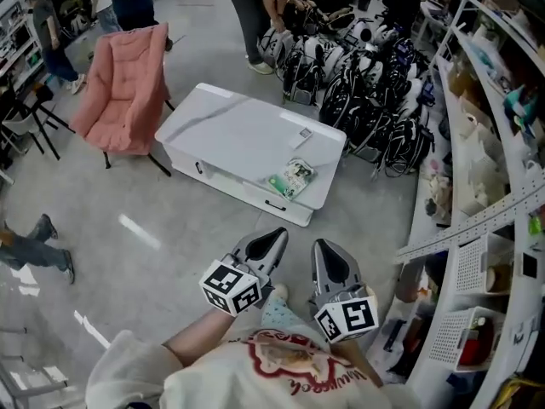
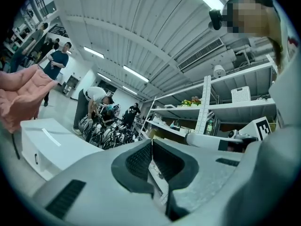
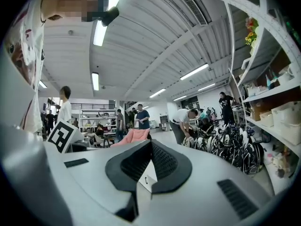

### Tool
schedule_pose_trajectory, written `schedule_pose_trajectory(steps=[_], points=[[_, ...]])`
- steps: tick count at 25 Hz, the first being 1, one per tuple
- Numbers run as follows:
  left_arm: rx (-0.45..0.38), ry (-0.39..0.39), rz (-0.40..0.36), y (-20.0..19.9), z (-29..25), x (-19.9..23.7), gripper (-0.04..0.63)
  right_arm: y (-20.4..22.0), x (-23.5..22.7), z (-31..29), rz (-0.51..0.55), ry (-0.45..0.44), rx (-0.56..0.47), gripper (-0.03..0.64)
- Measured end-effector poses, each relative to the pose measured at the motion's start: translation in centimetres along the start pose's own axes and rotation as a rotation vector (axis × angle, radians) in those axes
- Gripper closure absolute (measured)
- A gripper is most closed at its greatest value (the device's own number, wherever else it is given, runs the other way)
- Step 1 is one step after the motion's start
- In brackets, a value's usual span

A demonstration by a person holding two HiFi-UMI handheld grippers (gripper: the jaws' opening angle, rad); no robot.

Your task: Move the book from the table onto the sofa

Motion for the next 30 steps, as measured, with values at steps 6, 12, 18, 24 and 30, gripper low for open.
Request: schedule_pose_trajectory(steps=[6, 12, 18, 24, 30], points=[[-0.037, -0.018, -0.012, -2.6, -7.1, 3.2, 0.589, -1.5, -5.8, -5.6, 0.011, -0.016, 0.011, 0.617], [-0.031, -0.034, 0.011, -2.7, -9.6, 5.1, 0.589, -1.3, -8.1, -8.4, -0.010, -0.031, 0.021, 0.617], [-0.007, -0.061, -0.021, -2.5, -10.8, 6.8, 0.589, -1.0, -9.8, -9.9, -0.019, -0.031, 0.022, 0.617], [0.019, -0.088, 0.015, -1.4, -12.0, 9.4, 0.589, 1.4, -11.7, -12.4, -0.065, -0.020, 0.074, 0.617], [0.075, -0.077, 0.032, -0.6, -16.3, 14.4, 0.589, 2.4, -15.0, -17.1, -0.082, 0.018, 0.090, 0.617]])
Point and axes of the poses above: the fingertips, and each gripper's own axes: z backward along the fingers, x to its left, y out of its underside, the point moved 6 cm from there along z, backward along the fingers, and after that the axes turned 2 degrees about -z, right-handed, at the moved point
